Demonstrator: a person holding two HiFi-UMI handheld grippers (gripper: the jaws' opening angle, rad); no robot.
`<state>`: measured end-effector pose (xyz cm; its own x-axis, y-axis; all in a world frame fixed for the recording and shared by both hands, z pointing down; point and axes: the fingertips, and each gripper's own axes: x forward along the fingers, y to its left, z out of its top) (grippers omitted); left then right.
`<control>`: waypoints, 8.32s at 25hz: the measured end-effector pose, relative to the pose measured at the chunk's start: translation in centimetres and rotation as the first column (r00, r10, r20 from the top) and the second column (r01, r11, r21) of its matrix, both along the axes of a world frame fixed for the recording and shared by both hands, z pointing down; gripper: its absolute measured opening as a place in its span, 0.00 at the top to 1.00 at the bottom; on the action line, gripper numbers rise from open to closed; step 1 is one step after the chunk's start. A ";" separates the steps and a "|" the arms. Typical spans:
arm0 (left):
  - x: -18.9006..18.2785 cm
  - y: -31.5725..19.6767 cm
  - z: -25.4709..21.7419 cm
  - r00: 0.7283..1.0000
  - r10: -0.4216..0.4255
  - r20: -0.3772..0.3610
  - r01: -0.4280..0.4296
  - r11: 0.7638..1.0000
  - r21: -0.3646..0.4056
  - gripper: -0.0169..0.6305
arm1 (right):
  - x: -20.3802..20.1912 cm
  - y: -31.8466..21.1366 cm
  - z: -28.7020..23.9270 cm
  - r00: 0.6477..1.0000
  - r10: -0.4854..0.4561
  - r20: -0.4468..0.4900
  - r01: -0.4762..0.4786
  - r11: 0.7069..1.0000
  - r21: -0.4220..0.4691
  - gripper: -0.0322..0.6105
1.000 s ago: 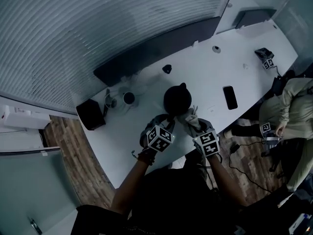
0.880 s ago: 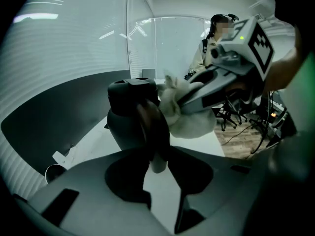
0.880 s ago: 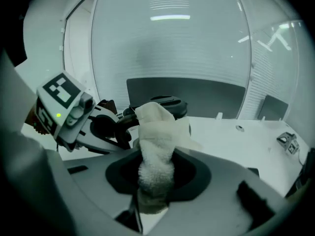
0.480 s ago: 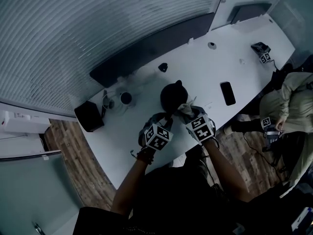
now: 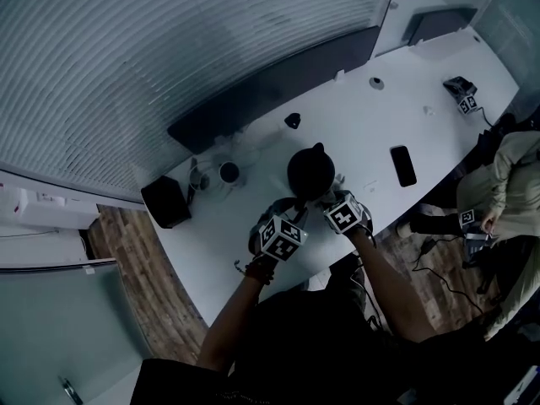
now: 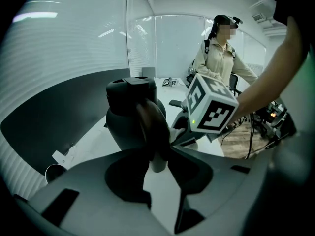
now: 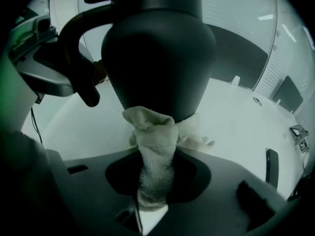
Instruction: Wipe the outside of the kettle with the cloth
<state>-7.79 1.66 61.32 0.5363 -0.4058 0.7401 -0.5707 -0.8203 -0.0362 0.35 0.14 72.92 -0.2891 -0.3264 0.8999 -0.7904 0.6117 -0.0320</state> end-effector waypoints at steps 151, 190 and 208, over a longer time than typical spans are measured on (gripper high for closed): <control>-8.0 -7.5 1.0 0.532 0.569 0.627 -0.516 0.805 -0.292 0.78 | 0.4 -7.5 -15.0 0.607 -0.795 -0.021 0.749 0.563 0.349 0.79; -7.7 -9.7 1.7 0.199 0.737 0.646 -0.812 0.493 -0.312 0.78 | -2.2 -6.2 -14.3 0.383 -0.902 -0.197 0.896 0.311 0.318 0.79; -6.0 -11.0 1.9 0.062 0.738 0.672 -0.892 0.343 -0.295 0.77 | 0.0 -7.5 -6.3 0.514 -0.857 -0.040 0.832 0.487 0.267 0.79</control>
